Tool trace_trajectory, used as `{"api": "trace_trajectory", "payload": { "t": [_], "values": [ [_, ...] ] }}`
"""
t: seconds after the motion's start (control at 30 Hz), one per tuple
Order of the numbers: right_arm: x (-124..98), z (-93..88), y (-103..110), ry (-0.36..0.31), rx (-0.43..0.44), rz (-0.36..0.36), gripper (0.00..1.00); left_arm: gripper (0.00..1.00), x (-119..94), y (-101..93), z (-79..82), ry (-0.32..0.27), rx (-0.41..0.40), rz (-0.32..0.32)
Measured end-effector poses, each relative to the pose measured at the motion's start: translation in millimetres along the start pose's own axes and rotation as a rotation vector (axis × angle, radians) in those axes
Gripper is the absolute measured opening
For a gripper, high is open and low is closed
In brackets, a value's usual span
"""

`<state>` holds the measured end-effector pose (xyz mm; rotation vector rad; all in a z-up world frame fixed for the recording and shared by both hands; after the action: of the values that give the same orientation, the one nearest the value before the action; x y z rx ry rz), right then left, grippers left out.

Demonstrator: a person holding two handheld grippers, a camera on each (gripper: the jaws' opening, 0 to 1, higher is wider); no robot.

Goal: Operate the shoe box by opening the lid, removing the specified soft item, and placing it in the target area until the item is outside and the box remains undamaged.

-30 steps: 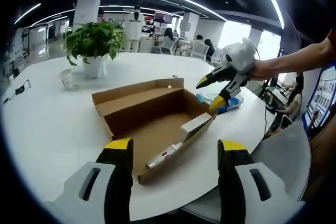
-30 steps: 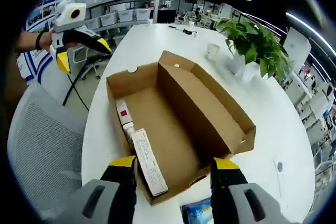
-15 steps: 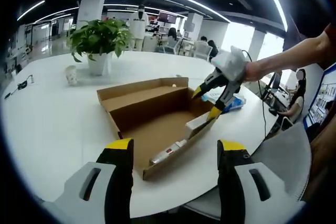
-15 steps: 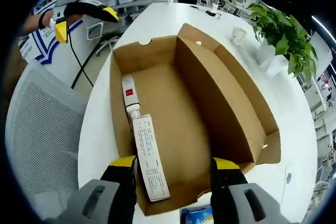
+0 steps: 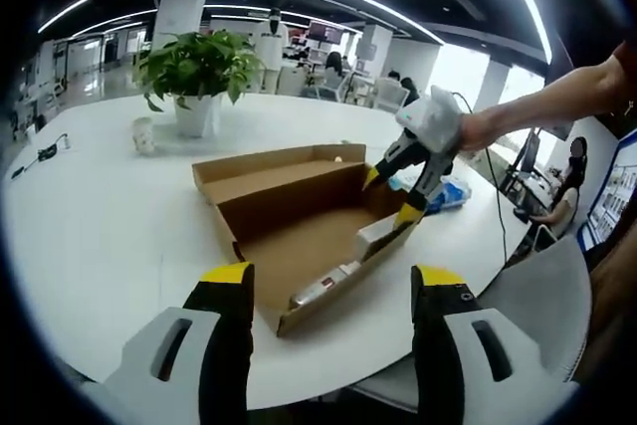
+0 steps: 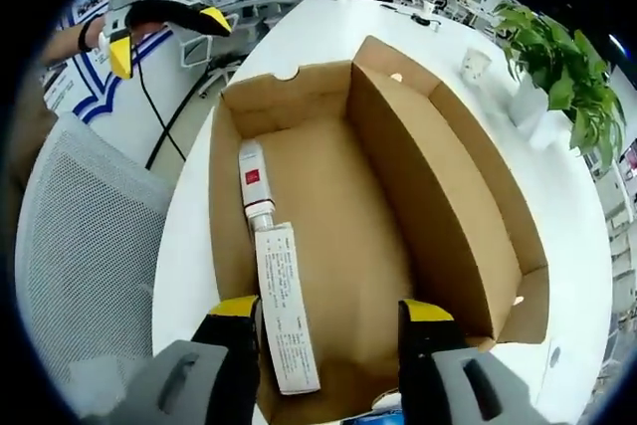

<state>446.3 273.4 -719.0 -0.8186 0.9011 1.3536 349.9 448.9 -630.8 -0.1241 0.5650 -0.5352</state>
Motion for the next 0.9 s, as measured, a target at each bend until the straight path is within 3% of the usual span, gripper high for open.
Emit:
{"api": "trace_trajectory", "payload": {
  "t": [0.4, 0.53, 0.63, 0.9],
  "values": [
    [26, -6.6, 6, 0.113, -0.121, 0.001, 0.36, 0.64, 0, 0.9, -0.1, 0.002, 0.003, 0.001],
    [34, -12.9, 14, 0.145, -0.157, 0.015, 0.23, 0.63, -2, 2.3, 0.4, -0.001, 0.003, 0.007],
    [39, -14.0, 15, 0.148, -0.245, -0.018, 0.17, 0.63, -3, 2.5, -0.8, 0.0, -0.004, 0.007],
    [36, -14.3, 17, 0.122, -0.205, -0.029, 0.16, 0.63, -2, 1.0, 0.0, 0.002, 0.0, 0.004]
  ]
}}
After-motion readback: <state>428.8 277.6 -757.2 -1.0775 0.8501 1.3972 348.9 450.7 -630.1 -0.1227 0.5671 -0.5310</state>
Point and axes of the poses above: the point that each gripper's makers call its tool centre point, and the gripper's own axes: x roughly forward along the fingers, y roughly to its left, z roughly out of its top, the point moved 1 cm from there along -x, roughly backward along the fingers, and after that the axes turned 1 degree about -y, right-handed, at the moved point
